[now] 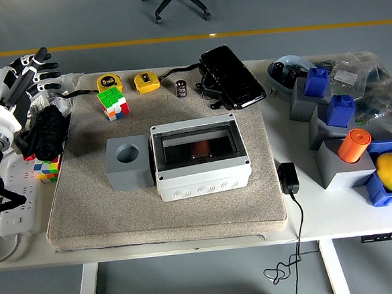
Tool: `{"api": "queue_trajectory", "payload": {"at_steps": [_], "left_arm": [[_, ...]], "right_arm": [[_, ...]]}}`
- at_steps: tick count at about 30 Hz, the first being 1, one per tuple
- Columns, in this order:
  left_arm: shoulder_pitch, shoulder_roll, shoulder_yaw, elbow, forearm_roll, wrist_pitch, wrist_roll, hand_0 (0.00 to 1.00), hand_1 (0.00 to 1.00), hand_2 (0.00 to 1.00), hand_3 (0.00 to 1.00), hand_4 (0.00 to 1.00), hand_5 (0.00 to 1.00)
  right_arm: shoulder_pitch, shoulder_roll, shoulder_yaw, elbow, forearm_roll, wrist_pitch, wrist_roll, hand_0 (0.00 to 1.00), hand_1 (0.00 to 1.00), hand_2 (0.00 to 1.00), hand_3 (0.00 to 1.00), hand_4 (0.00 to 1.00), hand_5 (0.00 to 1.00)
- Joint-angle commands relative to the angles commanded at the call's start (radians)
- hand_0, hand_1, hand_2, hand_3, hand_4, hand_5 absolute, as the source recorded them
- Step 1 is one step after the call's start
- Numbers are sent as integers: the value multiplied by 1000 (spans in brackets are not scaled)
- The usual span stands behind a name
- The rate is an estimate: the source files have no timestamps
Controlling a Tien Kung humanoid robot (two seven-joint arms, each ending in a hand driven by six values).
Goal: Fetch the battery,place it into the box,close the lid of the box
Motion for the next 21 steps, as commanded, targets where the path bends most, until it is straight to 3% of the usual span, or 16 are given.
{"api": "queue_trajectory", "payload": {"at_steps": [21], "left_arm": [[42, 4, -3, -19, 17, -24, 34, 403, 534, 559, 564, 944, 582]], "right_arm": [[-12, 16, -36, -15, 55, 2, -4, 729, 698, 694, 696, 998, 590]]}}
